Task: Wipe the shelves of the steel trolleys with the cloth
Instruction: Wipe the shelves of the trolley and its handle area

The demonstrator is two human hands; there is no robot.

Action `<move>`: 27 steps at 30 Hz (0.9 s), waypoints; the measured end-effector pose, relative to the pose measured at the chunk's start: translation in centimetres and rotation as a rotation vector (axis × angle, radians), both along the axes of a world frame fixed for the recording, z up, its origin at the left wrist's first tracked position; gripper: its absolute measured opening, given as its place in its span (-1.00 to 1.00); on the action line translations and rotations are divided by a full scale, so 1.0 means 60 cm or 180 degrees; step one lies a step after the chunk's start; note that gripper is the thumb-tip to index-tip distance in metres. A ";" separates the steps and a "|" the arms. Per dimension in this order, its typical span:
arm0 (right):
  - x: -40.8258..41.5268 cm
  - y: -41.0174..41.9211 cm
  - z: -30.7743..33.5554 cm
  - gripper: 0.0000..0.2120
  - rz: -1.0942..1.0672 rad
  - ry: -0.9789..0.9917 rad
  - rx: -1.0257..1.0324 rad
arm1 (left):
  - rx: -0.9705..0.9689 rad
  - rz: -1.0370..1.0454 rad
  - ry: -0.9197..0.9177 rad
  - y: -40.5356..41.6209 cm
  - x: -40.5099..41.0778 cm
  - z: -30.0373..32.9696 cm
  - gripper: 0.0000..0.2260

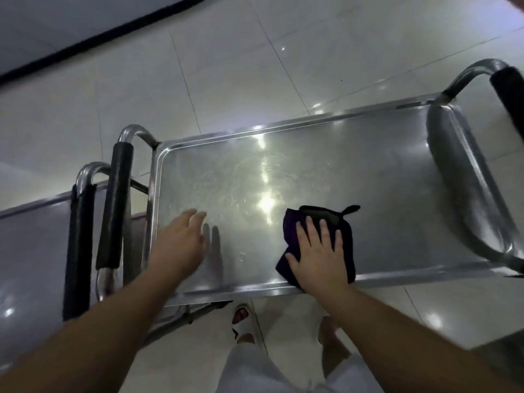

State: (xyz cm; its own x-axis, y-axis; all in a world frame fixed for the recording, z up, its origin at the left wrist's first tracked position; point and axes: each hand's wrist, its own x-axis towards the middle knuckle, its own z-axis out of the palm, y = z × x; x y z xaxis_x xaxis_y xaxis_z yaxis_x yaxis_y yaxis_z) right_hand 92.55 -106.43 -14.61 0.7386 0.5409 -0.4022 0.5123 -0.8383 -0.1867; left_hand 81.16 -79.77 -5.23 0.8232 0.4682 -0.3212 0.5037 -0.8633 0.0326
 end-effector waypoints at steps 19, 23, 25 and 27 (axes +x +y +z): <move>-0.007 -0.016 -0.062 -0.37 -0.0004 -0.0386 0.0516 | -0.0541 0.0261 -0.0987 -0.193 0.204 -0.189 -0.55; 0.014 -0.039 -0.066 -0.40 0.0229 -0.0402 0.0645 | -0.0448 0.0277 -0.1034 -0.195 0.204 -0.203 -0.54; 0.036 -0.071 -0.069 -0.42 0.0483 -0.0438 0.0723 | -0.0451 0.0360 -0.1030 -0.195 0.204 -0.208 -0.53; 0.069 -0.118 -0.073 -0.43 0.0636 -0.0477 0.0695 | -0.0440 0.0402 -0.0994 -0.194 0.205 -0.212 -0.52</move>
State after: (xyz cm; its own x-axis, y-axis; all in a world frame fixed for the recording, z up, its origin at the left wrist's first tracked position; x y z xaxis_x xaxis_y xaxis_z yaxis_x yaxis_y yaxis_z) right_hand 96.68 -113.51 -19.01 0.6515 0.7425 -0.1557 0.6978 -0.6670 -0.2612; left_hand 93.47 -91.43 -17.94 0.8301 0.5421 -0.1308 0.5533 -0.7716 0.3139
